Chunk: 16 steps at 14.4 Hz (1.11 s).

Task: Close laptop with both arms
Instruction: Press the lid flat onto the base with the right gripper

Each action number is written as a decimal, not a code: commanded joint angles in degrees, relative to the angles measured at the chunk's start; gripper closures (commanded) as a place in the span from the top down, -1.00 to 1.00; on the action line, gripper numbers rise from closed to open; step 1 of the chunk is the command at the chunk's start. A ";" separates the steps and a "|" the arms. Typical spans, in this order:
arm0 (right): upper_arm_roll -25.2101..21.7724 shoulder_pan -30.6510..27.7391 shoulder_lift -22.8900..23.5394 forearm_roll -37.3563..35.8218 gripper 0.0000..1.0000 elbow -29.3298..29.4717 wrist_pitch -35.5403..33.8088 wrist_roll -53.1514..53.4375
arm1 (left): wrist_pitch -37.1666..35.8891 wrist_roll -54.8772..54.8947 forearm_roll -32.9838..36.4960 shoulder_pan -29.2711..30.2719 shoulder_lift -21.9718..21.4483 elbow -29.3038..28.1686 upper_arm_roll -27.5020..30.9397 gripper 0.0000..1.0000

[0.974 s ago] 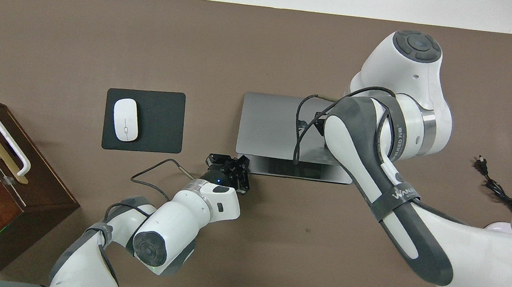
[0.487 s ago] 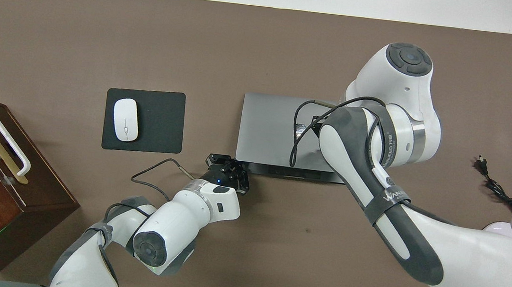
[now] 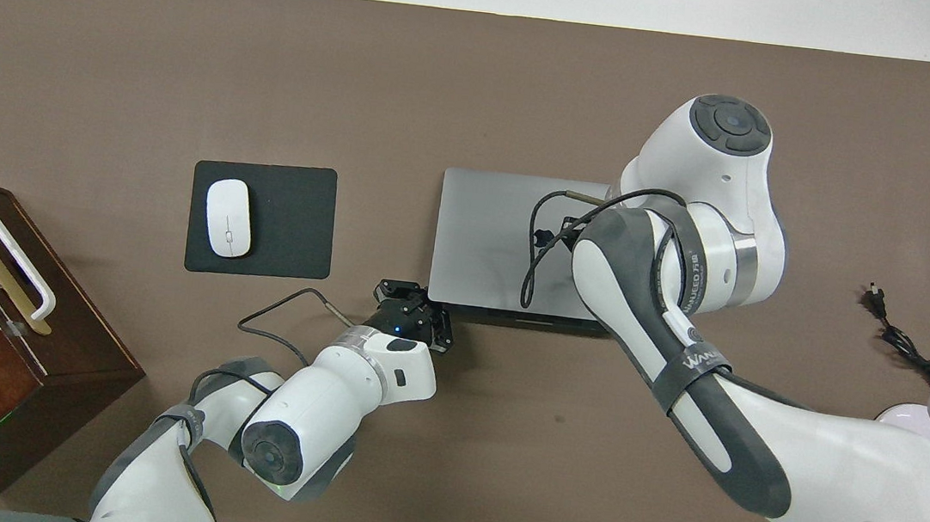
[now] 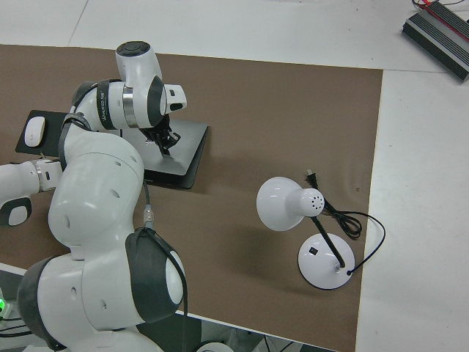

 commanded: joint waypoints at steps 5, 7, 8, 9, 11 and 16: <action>0.25 0.01 -1.18 1.26 -1.00 -3.06 2.64 -0.50 | -1.09 1.79 -0.69 0.33 0.94 -3.87 0.58 -1.00; 0.25 0.10 -1.18 1.26 -1.00 -3.06 2.64 -0.50 | -1.09 1.79 -0.69 0.33 0.94 -3.87 0.58 -1.00; 0.25 0.10 -1.18 1.17 -1.00 -2.98 2.55 -0.50 | -1.09 1.79 -0.69 0.33 0.94 -3.87 0.58 -1.00; 0.25 0.01 -1.09 1.17 -1.00 -2.63 2.37 -0.67 | -1.00 1.79 -0.69 0.33 0.94 -3.87 0.58 -1.00; 0.17 -0.08 -1.18 1.17 -1.00 -1.23 1.50 -0.67 | -1.09 1.79 -0.69 0.33 0.94 -3.87 0.58 -1.00; 0.17 -0.78 -3.20 0.91 -1.00 0.36 1.49 -0.85 | -1.09 1.79 -0.69 0.51 0.94 -3.87 0.58 -1.00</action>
